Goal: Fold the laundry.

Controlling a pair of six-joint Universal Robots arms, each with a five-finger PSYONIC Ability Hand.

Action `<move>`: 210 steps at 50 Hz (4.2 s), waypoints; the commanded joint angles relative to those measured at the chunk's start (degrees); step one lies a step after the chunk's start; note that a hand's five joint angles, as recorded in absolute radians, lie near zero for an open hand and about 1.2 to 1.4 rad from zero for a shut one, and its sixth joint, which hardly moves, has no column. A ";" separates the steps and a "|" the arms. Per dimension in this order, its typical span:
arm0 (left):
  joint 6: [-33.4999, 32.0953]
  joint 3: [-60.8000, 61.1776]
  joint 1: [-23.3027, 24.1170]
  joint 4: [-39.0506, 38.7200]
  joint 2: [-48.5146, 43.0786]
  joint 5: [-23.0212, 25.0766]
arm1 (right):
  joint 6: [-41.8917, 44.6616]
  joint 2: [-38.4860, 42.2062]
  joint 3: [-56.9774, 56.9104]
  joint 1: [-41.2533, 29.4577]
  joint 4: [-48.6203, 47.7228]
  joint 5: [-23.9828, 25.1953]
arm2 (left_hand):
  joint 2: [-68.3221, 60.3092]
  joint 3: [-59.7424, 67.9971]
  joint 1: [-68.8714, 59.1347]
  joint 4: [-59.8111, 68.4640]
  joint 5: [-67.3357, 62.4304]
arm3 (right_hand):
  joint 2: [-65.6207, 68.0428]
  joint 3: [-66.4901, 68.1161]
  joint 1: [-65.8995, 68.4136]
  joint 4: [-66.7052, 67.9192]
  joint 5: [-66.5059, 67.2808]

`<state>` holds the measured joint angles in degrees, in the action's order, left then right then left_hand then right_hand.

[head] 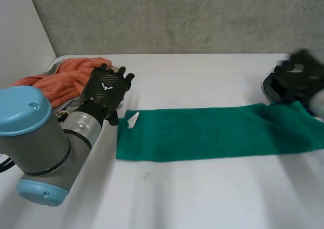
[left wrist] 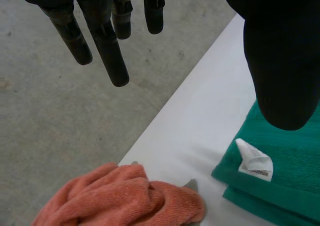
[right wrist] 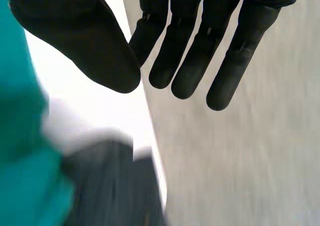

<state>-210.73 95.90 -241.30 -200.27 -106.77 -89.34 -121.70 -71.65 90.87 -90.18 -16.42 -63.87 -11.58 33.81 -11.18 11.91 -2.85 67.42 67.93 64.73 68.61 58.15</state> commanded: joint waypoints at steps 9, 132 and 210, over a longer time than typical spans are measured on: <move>4.80 2.27 -0.31 0.05 1.39 0.04 | -16.62 -0.33 1.68 -17.59 -1.34 -13.56 | 1.58 -23.81 1.18 -1.91 2.85 | -51.79 -52.29 -49.10 -52.98 -52.52; 7.96 -3.36 11.47 -5.05 -9.95 -0.84 | -21.56 8.63 8.10 -16.08 6.49 -7.32 | 1.54 -23.77 1.13 -1.87 2.81 | -3.64 -4.14 -0.95 -4.83 -4.37; 19.74 -6.70 17.18 7.96 -17.15 -18.68 | -40.73 24.36 -20.82 -25.75 26.44 -7.49 | 0.36 -22.59 -0.04 -0.69 1.63 | -57.42 -57.93 -54.73 -58.61 -58.15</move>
<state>-190.68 87.09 -223.30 -192.10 -124.74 -107.45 -165.09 -49.47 71.17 -115.93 10.20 -71.39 -11.58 33.81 -11.18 11.91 -2.85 12.08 11.83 12.77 11.80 2.49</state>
